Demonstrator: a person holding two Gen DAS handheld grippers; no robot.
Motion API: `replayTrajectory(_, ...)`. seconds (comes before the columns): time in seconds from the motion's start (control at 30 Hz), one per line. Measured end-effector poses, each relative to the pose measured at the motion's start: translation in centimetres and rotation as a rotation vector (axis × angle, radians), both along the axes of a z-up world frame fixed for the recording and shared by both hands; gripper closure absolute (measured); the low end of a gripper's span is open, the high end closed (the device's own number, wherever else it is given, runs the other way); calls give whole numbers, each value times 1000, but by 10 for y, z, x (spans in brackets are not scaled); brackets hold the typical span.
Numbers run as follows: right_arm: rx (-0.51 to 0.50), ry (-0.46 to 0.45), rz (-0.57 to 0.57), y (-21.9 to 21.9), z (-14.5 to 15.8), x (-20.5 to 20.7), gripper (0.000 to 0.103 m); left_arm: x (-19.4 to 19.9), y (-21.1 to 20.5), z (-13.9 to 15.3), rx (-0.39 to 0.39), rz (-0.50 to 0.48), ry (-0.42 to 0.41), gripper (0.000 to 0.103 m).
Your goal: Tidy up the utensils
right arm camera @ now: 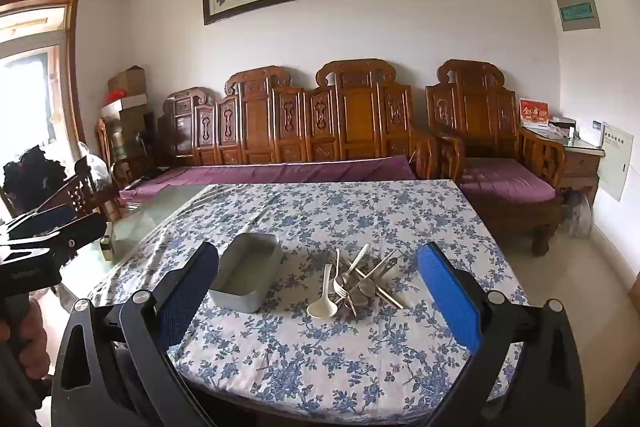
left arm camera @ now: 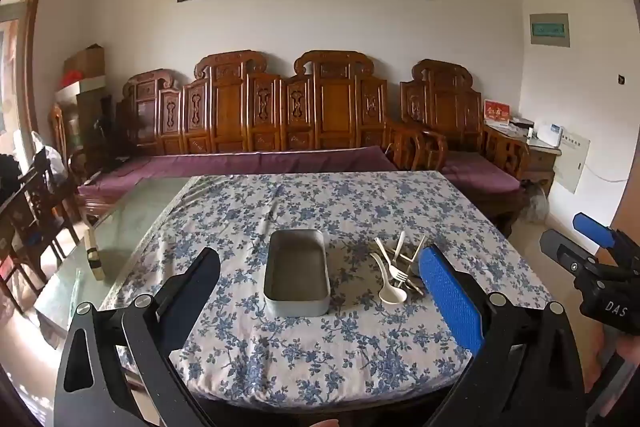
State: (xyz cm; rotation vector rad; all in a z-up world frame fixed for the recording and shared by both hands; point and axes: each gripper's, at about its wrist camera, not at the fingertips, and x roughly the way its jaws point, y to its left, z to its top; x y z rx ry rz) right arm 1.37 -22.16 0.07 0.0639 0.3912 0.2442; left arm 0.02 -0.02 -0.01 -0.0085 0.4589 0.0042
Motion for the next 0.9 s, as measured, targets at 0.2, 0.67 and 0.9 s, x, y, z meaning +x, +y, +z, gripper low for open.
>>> replayTrajectory(0.2,-5,5,2,-1,2,0,2,0,1,-1,6,2,-3,6)
replayTrajectory(0.67,-8,5,2,0,3,0,2,-2,1,-2,9,-4,-5,6)
replayTrajectory(0.9,-8,6,4,2,5,0,2,-2,0,-3,7,-6,-2,6)
